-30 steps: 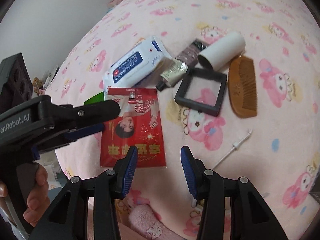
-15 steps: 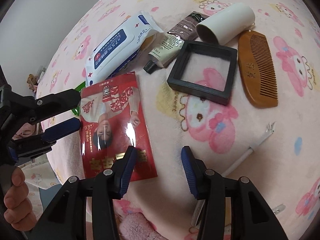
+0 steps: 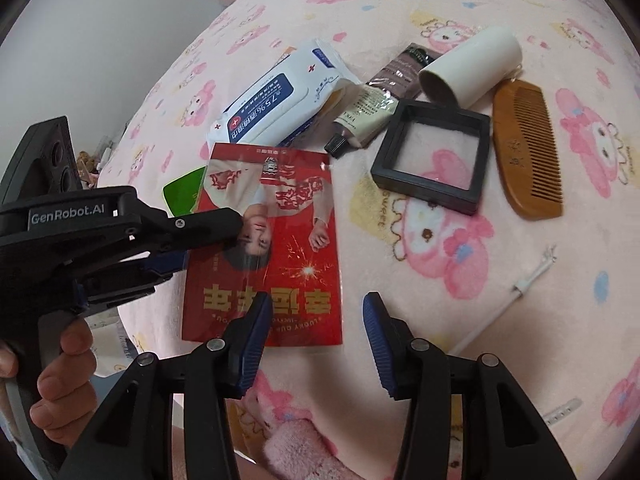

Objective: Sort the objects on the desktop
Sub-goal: 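Grasp the red printed packet on the pile with the left tool, then lift the red packet off the pile with the left tool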

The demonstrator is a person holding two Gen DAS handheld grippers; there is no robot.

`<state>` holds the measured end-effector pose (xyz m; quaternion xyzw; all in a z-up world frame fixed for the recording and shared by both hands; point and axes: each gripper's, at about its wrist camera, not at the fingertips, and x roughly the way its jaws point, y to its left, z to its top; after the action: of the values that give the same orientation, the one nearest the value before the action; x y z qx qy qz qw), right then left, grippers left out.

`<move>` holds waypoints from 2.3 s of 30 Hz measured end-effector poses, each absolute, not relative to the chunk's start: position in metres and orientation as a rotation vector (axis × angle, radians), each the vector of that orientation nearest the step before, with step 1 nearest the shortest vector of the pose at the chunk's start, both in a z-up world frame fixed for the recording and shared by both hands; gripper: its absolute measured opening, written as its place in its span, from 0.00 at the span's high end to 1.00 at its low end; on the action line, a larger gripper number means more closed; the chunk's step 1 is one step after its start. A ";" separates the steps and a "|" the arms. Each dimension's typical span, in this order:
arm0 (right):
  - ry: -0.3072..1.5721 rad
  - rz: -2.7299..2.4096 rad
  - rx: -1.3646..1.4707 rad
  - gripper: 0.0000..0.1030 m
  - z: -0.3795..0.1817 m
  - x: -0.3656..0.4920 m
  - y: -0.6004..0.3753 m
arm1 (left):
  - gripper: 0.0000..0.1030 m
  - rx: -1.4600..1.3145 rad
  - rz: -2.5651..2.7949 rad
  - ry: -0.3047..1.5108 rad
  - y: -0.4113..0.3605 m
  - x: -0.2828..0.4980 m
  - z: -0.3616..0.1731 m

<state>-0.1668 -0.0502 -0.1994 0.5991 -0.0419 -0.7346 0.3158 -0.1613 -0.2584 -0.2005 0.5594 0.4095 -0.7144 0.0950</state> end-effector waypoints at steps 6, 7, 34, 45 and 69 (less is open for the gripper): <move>-0.083 -2.043 1.579 0.58 -0.191 -0.172 -0.026 | 0.83 1.678 -2.165 1.234 -0.224 -0.177 -0.199; -0.097 -2.046 1.591 0.58 -0.193 -0.178 -0.020 | 0.83 1.699 -2.177 1.227 -0.216 -0.179 -0.199; -0.311 -2.069 1.638 0.58 -0.209 -0.209 0.023 | 0.81 1.772 -2.246 1.108 -0.195 -0.192 -0.204; -0.262 -2.008 1.658 0.57 -0.226 -0.232 0.003 | 0.75 1.830 -2.144 1.078 -0.198 -0.196 -0.221; -0.194 -2.104 1.648 0.55 -0.222 -0.194 0.006 | 0.43 2.045 -2.290 0.859 -0.144 -0.203 -0.215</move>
<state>-0.1935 0.0060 -0.2220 0.5988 -0.0706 -0.7643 0.2289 -0.2028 -0.1444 -0.2147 0.6412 0.2694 -0.7182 -0.0231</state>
